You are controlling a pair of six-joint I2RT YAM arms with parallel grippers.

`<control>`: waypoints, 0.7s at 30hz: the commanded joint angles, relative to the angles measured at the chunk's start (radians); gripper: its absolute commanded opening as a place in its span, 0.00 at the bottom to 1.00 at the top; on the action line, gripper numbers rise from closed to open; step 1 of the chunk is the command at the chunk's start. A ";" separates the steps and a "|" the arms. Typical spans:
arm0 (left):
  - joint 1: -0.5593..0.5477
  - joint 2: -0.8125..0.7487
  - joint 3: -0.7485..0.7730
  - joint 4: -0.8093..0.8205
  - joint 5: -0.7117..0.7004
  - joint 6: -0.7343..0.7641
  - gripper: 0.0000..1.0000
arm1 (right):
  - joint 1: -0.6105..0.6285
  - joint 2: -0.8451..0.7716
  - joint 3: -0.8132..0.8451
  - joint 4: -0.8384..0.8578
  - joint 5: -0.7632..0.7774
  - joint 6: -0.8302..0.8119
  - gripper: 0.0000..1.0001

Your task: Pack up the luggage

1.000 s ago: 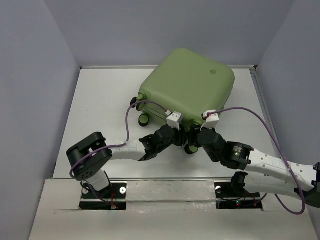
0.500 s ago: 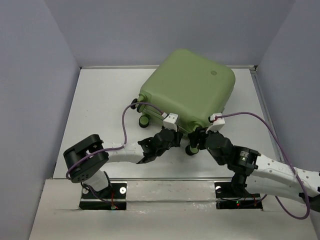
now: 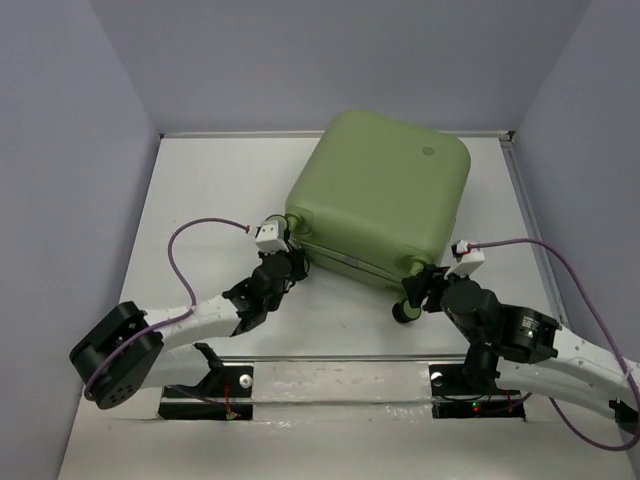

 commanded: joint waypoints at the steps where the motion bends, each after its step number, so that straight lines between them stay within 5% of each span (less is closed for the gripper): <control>1: 0.086 -0.074 -0.063 -0.044 -0.245 -0.054 0.06 | -0.001 -0.119 0.083 -0.090 0.167 0.007 0.07; 10: 0.285 -0.128 -0.098 -0.010 -0.194 -0.043 0.06 | -0.001 -0.162 0.181 -0.237 0.262 0.055 0.07; 17: 0.331 -0.126 -0.169 0.254 0.038 0.063 0.06 | -0.001 -0.189 0.249 -0.314 0.206 0.023 0.07; 19: 0.295 -0.131 -0.179 0.274 0.059 0.055 0.06 | -0.001 -0.112 0.273 -0.310 0.141 -0.006 0.20; 21: 0.285 -0.128 -0.189 0.285 0.104 0.060 0.06 | -0.001 0.056 0.313 -0.313 0.058 -0.043 0.57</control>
